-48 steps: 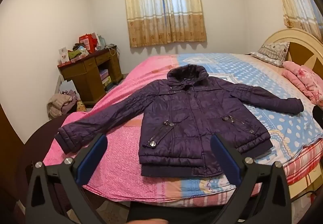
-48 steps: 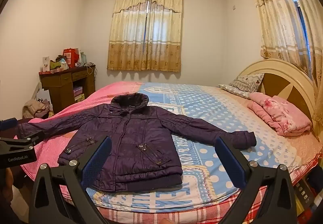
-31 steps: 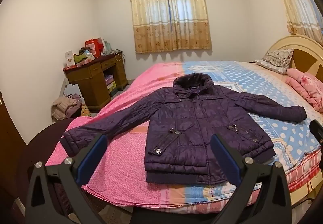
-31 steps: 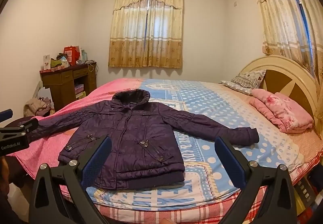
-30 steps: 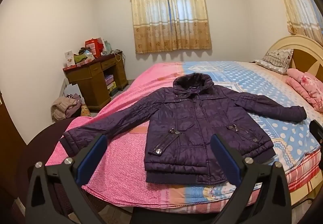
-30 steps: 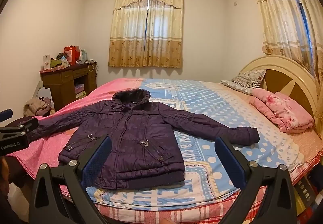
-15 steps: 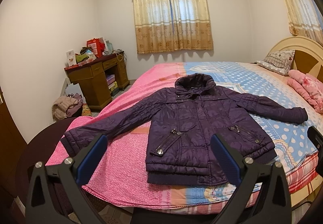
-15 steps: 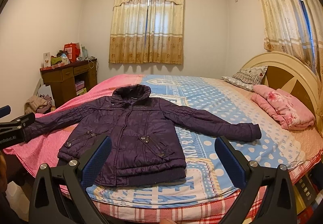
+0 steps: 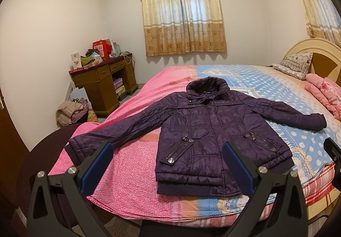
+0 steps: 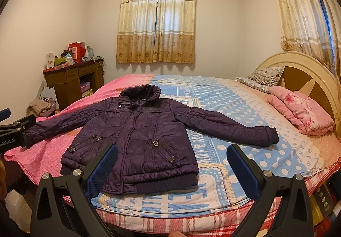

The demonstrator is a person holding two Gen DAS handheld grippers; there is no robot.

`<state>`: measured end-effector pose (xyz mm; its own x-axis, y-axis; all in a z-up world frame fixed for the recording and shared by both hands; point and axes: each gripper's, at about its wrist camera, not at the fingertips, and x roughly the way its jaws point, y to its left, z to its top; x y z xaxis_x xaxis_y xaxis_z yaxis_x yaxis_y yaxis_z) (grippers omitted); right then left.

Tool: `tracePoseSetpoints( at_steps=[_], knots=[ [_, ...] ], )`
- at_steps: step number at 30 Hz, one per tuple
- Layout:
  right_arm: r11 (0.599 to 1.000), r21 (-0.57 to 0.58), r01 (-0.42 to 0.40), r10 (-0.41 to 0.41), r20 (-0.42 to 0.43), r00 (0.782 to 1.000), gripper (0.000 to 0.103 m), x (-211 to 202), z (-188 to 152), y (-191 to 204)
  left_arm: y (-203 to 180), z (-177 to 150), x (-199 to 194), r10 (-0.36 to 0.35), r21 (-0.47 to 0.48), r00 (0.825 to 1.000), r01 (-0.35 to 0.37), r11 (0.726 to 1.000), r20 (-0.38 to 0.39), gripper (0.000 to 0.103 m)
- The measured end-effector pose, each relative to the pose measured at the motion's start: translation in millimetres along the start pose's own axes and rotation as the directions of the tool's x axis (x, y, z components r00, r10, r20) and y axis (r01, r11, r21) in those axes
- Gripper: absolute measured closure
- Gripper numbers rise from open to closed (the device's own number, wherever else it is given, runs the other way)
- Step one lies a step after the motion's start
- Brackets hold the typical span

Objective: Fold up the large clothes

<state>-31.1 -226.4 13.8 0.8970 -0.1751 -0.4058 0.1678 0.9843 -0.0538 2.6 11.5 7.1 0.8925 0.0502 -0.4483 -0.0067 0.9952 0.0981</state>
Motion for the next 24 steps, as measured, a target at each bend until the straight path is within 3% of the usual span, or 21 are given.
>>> tracePoseSetpoints(
  at_steps=[24],
  knots=[
    [1.000,0.002,-0.004,0.004,-0.009,1.000,0.001,4.1,-2.6,-1.3,6.2,-1.5,6.3,0.009,-0.007,1.000,-0.009,1.000,-0.006,0.000]
  ],
)
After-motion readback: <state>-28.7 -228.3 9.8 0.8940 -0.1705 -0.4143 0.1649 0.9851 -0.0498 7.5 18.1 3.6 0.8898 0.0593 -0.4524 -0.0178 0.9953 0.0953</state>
